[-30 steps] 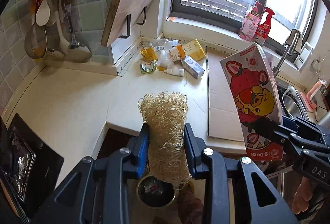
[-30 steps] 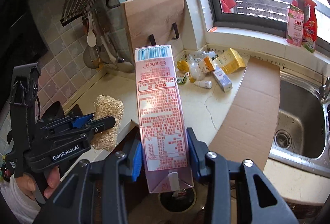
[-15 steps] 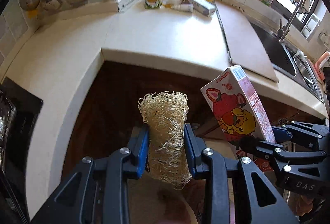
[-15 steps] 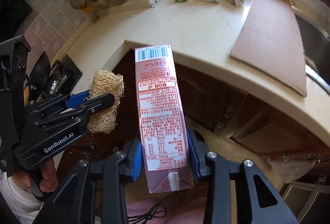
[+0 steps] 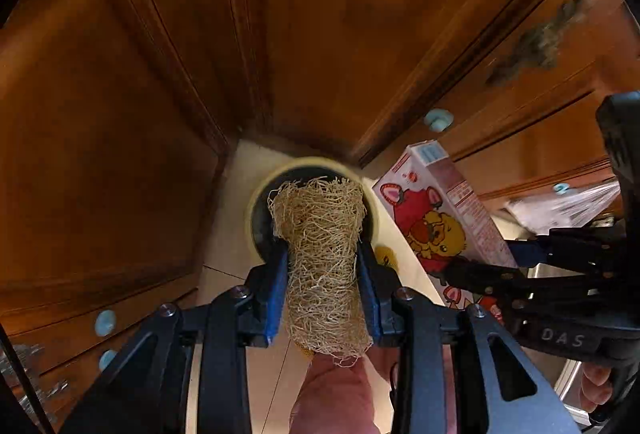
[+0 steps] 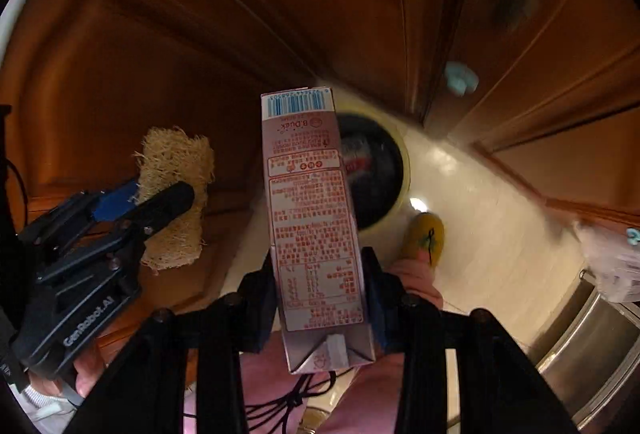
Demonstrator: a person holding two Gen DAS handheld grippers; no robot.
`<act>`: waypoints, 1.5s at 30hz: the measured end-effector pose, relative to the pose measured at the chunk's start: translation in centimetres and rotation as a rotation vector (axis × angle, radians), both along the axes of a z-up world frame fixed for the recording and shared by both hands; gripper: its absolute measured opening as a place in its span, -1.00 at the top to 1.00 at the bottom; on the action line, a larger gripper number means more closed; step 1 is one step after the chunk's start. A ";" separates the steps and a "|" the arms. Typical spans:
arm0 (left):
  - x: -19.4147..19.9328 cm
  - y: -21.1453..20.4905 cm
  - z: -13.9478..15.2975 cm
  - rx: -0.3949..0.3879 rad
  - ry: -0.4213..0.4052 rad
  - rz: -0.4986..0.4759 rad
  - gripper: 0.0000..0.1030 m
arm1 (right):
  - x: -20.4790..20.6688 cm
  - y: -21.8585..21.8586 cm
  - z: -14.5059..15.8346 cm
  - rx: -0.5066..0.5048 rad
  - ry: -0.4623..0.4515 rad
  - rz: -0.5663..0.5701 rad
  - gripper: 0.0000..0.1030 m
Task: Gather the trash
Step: 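Carry carton and loofah down over the bin and open both tools, then raise both tools back up to the counter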
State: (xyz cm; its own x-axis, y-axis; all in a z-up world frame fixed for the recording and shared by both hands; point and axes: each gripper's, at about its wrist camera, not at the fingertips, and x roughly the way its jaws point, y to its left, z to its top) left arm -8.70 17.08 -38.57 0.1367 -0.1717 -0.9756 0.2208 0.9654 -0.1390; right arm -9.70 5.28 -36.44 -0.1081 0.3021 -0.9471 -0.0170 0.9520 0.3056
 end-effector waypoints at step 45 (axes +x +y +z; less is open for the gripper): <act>-0.9 1.6 23.0 0.025 -0.304 -0.027 -0.55 | 0.1 -0.1 20.4 -0.014 -0.294 0.011 -0.07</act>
